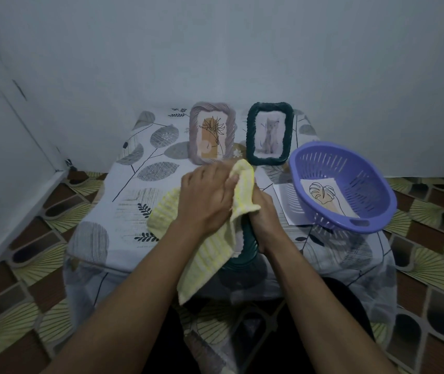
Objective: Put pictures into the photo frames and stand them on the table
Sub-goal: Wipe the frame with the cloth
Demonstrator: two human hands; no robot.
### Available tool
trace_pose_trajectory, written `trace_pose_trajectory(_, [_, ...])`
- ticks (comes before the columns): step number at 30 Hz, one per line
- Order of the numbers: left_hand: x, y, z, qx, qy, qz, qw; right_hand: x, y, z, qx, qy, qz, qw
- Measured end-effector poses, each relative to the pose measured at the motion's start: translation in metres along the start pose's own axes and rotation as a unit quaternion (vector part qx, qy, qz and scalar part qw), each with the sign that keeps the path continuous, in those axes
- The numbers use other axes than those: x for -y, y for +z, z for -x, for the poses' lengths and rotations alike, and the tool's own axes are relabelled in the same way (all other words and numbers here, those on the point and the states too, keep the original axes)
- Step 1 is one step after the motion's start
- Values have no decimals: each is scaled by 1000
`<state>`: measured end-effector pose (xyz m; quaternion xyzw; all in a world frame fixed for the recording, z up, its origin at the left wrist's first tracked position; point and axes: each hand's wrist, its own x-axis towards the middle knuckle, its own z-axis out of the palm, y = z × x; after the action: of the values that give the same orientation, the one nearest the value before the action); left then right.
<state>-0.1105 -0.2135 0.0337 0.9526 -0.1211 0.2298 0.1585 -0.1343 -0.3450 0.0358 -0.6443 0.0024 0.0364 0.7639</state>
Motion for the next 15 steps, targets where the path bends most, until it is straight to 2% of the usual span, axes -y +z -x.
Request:
trace_pose_trajectory(1, [2, 1, -1, 0, -62, 5, 998, 1, 0, -1, -15, 8, -13, 1000])
trace_pose_trajectory(3, [3, 3, 2, -6, -133, 34, 991, 2, -3, -6, -32, 15, -17, 999])
trace_pose_trajectory(6, [-2, 5, 9, 3, -141, 90, 986, 4, -3, -8, -50, 7, -20, 999])
trace_pose_trajectory(8, [-12, 11, 16, 63, -68, 62, 994, 6, -2, -11, -74, 11, -16, 997])
trace_pose_trajectory(10, [-18, 19, 25, 110, 38, 35, 993, 11, -2, -17, -112, 14, -3, 994])
trace_pose_trajectory(12, [-17, 25, 34, 125, 120, 28, 984, 14, -8, -24, -143, 11, -22, 989])
trace_pose_trajectory(15, [-3, 28, 44, 114, 174, 27, 978, 18, -18, -27, -186, 19, -34, 982])
